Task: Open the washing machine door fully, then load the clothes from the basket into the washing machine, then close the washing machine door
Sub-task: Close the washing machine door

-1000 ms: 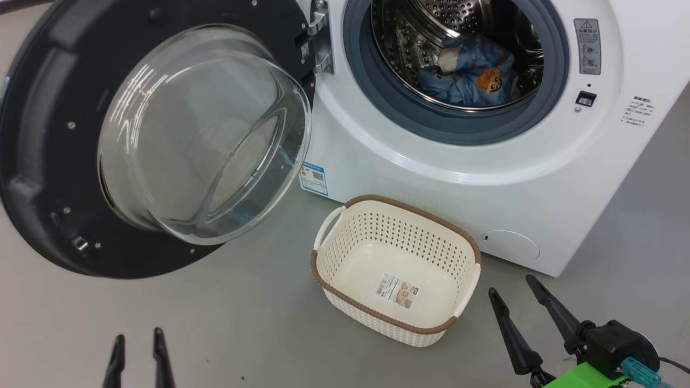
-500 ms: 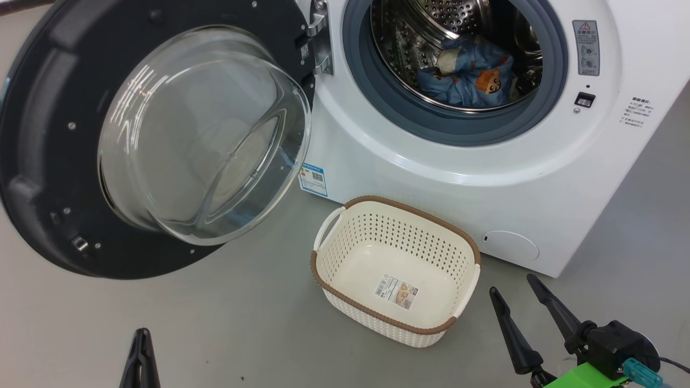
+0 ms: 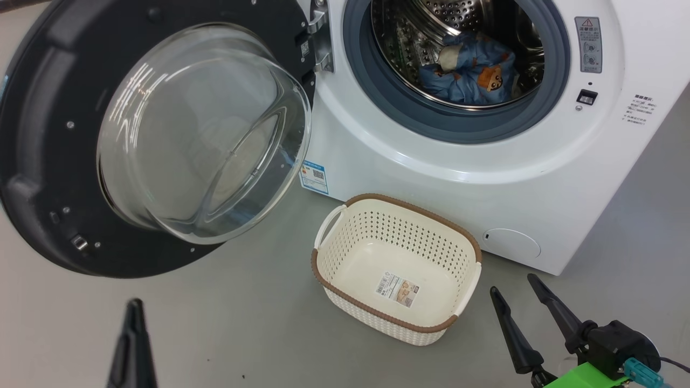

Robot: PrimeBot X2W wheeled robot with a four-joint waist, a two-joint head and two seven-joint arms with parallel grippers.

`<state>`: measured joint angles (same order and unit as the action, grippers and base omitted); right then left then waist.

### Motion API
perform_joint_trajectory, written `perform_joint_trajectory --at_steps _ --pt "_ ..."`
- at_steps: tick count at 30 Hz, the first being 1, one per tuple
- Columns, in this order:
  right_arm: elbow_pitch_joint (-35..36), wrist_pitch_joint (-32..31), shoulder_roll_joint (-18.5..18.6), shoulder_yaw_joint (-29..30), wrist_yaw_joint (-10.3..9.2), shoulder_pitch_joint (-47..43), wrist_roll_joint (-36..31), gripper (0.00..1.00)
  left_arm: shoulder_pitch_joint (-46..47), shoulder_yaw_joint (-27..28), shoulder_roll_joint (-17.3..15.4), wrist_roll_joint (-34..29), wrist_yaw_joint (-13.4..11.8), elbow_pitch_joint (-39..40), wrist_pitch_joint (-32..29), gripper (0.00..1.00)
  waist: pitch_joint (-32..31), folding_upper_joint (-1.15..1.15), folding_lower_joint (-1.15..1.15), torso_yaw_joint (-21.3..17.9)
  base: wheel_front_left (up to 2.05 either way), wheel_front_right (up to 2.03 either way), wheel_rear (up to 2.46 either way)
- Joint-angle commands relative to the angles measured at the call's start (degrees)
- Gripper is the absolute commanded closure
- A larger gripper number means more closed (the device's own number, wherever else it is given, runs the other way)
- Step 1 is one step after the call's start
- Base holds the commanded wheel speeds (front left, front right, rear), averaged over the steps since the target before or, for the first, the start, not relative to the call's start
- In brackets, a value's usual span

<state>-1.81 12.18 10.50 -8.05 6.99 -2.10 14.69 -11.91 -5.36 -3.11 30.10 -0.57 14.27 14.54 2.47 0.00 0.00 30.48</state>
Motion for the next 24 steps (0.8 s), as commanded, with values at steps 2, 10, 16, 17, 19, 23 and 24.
perform_joint_trajectory --at_steps 2,10,16,17,19,23,24 --pt "1.6 0.5 0.4 -0.8 0.5 1.6 0.6 0.0 3.6 3.7 0.2 10.3 2.9 3.9 0.5 1.0 0.1 0.0 0.0 0.0 0.0 0.0 0.0" --pt "4.4 -0.5 1.3 1.2 0.5 1.3 0.4 0.0 24.2 22.8 -10.7 60.9 8.0 -0.5 -3.1 1.0 3.1 0.0 0.0 0.1 0.0 0.0 0.0" --pt "5.3 -0.6 1.7 1.9 0.5 0.9 0.3 0.0 32.2 24.6 -16.8 65.8 6.5 -12.3 -8.1 1.0 4.2 0.0 0.0 0.0 0.0 0.0 0.0" --pt "5.5 -0.6 1.7 2.1 0.5 0.8 0.3 0.0 33.7 24.3 -17.7 67.4 5.9 -14.6 -10.0 1.0 4.3 0.0 0.0 0.0 0.0 0.0 0.0" --pt "6.0 -0.7 1.8 2.5 0.5 0.5 0.2 0.0 36.4 23.6 -20.2 68.5 4.7 -19.3 -13.1 1.0 4.7 0.0 0.0 0.0 0.0 0.0 0.0" --pt "7.0 -0.9 1.9 3.4 0.5 -0.1 -0.1 0.0 42.1 24.2 -23.0 72.2 2.8 -28.7 -17.0 1.0 5.4 0.0 0.0 0.1 0.0 0.0 0.0" --pt "7.2 -0.9 1.8 3.6 0.5 -0.3 -0.2 0.0 43.4 24.4 -23.4 73.3 2.4 -30.9 -18.0 1.0 5.6 0.0 0.0 0.1 0.0 0.0 0.0"
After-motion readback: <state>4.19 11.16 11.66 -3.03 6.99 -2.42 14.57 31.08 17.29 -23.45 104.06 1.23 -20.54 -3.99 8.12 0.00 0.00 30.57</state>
